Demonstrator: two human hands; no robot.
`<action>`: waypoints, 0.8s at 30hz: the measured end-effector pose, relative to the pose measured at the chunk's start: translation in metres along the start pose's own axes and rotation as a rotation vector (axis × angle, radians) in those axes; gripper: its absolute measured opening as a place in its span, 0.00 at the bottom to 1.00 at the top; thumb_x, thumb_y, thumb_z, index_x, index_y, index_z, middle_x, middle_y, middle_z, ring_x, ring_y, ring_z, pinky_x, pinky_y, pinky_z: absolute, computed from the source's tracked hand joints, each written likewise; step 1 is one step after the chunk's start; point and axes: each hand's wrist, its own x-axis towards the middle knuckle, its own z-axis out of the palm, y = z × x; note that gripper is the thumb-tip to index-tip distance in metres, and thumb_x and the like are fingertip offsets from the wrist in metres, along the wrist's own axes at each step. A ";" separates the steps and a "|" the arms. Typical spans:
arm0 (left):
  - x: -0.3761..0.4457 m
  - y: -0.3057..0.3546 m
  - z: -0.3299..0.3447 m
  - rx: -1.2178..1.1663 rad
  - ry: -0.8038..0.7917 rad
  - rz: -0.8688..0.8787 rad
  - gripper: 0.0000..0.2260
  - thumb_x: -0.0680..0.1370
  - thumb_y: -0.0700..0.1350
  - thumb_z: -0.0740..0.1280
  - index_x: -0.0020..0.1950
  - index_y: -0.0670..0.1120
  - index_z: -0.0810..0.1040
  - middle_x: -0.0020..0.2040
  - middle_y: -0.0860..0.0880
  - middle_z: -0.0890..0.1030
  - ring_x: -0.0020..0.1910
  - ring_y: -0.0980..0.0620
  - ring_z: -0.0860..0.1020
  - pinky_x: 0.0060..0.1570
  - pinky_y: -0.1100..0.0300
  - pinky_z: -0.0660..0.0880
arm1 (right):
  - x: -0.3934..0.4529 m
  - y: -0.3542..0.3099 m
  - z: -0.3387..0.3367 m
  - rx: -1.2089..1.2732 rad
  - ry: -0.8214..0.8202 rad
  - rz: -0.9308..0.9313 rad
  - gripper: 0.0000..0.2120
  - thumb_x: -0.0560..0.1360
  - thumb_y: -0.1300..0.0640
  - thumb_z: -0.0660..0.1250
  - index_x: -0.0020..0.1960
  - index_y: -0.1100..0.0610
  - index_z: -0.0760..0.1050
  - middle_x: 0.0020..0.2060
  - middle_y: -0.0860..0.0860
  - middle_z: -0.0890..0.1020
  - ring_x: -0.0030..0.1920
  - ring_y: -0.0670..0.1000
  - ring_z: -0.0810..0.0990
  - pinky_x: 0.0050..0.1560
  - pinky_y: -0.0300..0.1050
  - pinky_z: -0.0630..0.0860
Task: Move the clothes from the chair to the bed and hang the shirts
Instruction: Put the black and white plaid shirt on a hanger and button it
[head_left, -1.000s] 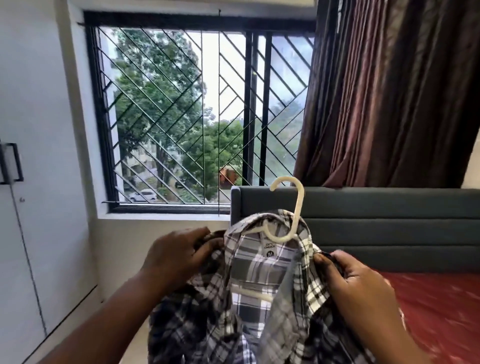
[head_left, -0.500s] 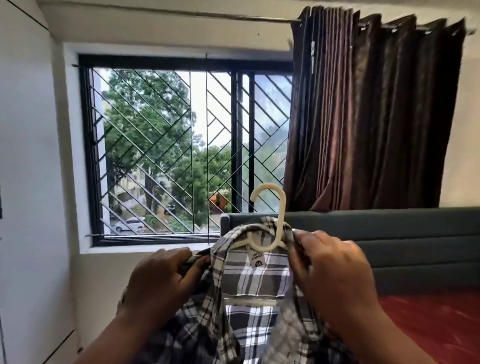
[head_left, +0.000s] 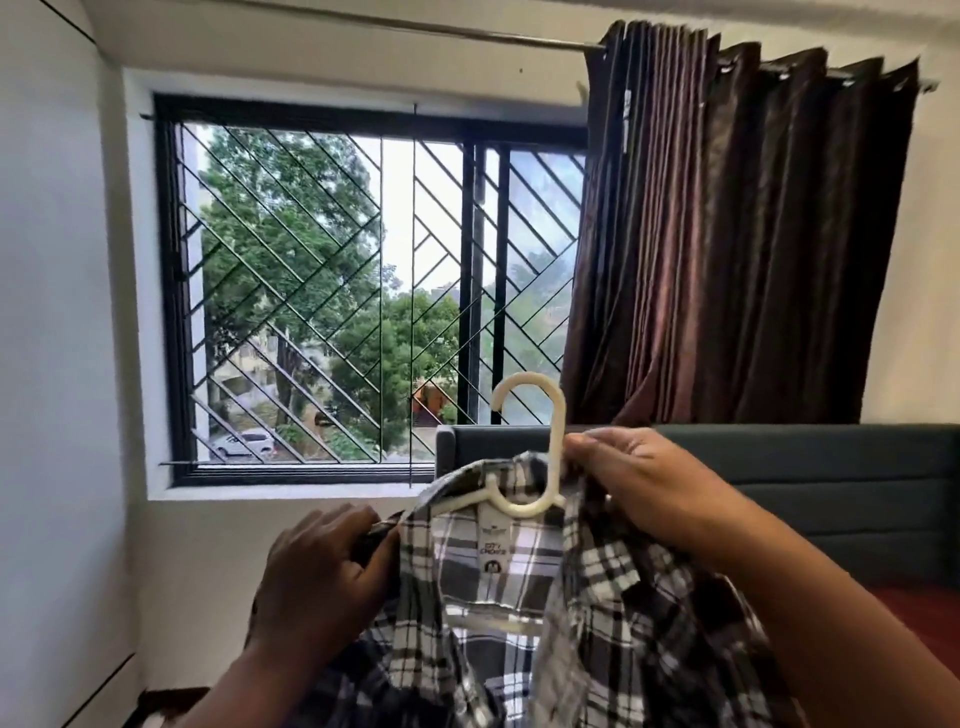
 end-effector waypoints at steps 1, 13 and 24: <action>0.000 -0.004 -0.001 -0.003 0.010 -0.030 0.18 0.71 0.60 0.59 0.31 0.48 0.71 0.30 0.52 0.75 0.33 0.44 0.75 0.33 0.56 0.67 | -0.004 0.002 -0.008 0.081 -0.009 -0.012 0.13 0.82 0.45 0.59 0.54 0.49 0.80 0.40 0.47 0.83 0.36 0.45 0.75 0.39 0.44 0.71; 0.064 0.022 0.009 0.233 -0.074 -0.199 0.26 0.78 0.65 0.55 0.44 0.45 0.80 0.43 0.39 0.81 0.44 0.41 0.79 0.41 0.53 0.70 | -0.010 0.040 -0.010 -0.618 0.530 -0.152 0.15 0.77 0.36 0.59 0.56 0.43 0.77 0.45 0.51 0.84 0.49 0.59 0.82 0.40 0.49 0.72; 0.064 -0.021 -0.011 0.202 0.021 0.251 0.24 0.76 0.61 0.59 0.56 0.42 0.77 0.45 0.40 0.81 0.45 0.41 0.79 0.46 0.48 0.72 | -0.008 0.088 -0.004 -0.595 0.626 -0.006 0.17 0.78 0.42 0.62 0.43 0.55 0.74 0.43 0.57 0.83 0.48 0.63 0.80 0.36 0.49 0.63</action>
